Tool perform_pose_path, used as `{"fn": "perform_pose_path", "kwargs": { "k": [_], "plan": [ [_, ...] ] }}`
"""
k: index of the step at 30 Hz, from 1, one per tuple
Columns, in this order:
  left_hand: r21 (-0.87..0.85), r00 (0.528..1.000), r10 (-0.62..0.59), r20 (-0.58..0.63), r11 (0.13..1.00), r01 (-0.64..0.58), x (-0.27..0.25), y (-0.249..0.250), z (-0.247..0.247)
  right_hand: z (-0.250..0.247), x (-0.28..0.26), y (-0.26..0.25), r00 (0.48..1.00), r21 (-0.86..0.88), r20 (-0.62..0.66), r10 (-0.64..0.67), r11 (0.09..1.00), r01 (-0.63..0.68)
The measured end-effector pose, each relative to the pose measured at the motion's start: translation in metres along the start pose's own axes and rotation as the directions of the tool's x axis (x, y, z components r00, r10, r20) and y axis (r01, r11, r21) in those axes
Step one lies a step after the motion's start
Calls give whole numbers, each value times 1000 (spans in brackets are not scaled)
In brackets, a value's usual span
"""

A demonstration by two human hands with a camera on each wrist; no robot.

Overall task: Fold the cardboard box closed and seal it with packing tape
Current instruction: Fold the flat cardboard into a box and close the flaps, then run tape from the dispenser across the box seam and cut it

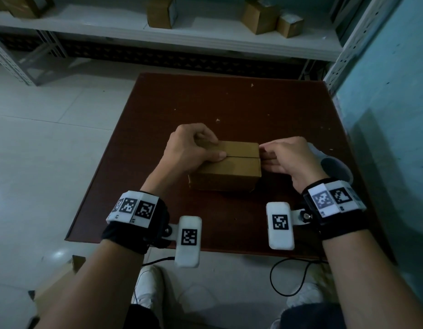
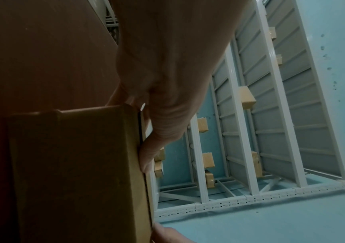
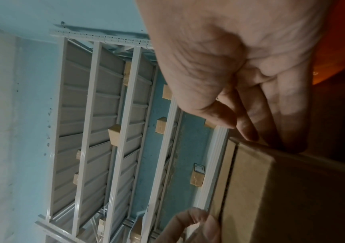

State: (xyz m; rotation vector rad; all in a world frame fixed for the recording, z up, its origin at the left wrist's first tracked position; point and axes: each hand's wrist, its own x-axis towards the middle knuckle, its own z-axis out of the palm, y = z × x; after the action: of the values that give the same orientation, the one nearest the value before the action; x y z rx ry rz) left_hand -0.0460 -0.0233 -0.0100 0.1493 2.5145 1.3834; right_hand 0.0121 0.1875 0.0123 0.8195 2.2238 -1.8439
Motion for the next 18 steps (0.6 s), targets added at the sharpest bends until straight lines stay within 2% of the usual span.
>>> {"fn": "perform_pose_path", "kwargs": {
  "k": [3, 5, 9, 14, 18],
  "plan": [
    [26, 985, -149, 93, 989, 147, -1, 7, 2, -2, -1, 0, 999, -8, 38, 4, 1000, -4],
    [30, 968, -200, 153, 980, 198, -1, 11, 2, -4, -2, 0, 998, -15, 68, 19, 1000, -18],
    [22, 954, -217, 207, 976, 217, -1, 13, 0, -9, -1, 1, 993, 10, 106, 56, 998, -57],
    [34, 957, -222, 188, 975, 219, 1, 12, 2, -13, 1, 4, 988, 67, 139, 62, 995, -72],
    [24, 957, -233, 175, 972, 232, 2, 12, 4, -13, 1, 5, 993, 16, 109, 36, 999, -38]
  ]
}}
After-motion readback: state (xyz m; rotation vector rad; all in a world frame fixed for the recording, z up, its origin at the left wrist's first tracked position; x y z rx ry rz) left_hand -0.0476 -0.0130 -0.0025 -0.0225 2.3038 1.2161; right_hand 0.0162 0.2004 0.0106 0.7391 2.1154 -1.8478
